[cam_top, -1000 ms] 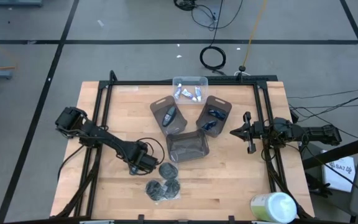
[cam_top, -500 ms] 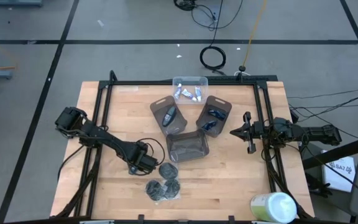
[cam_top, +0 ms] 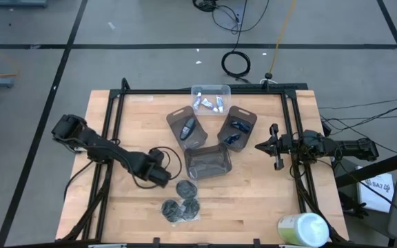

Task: Pick & Place Travel size toiletries
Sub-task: Put the gray deodorant into the top left black transparent bin

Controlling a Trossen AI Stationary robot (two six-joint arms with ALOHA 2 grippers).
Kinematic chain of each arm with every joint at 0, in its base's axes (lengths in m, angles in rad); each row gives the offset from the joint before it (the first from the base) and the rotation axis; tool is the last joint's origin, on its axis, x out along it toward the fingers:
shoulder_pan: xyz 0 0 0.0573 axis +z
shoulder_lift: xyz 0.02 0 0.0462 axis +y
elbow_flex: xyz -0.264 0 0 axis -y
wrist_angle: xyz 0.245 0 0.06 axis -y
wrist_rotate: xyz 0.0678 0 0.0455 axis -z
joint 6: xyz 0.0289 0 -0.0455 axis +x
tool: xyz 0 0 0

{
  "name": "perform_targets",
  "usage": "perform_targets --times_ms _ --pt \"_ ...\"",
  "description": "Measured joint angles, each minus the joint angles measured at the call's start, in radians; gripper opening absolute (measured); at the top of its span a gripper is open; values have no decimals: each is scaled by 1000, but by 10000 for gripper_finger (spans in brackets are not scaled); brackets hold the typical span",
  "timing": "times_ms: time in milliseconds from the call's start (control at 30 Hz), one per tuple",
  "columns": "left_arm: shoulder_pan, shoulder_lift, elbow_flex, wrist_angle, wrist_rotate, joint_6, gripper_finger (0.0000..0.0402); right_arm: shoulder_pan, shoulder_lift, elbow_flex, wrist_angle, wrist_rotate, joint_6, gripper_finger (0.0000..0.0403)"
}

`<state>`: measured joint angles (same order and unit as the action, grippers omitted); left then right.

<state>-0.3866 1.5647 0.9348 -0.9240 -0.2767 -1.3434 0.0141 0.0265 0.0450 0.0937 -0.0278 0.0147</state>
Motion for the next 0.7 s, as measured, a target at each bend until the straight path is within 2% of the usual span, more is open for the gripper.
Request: perform_targets --times_ms 233,367,700 --pt "14 -129 1 4 -171 77 200 0 0 0 0 0 0 4" --pt "40 -193 2 30 -251 154 213 0 0 0 0 0 0 4" --pt "174 -259 3 248 -273 504 200 0 0 0 0 0 0 4"
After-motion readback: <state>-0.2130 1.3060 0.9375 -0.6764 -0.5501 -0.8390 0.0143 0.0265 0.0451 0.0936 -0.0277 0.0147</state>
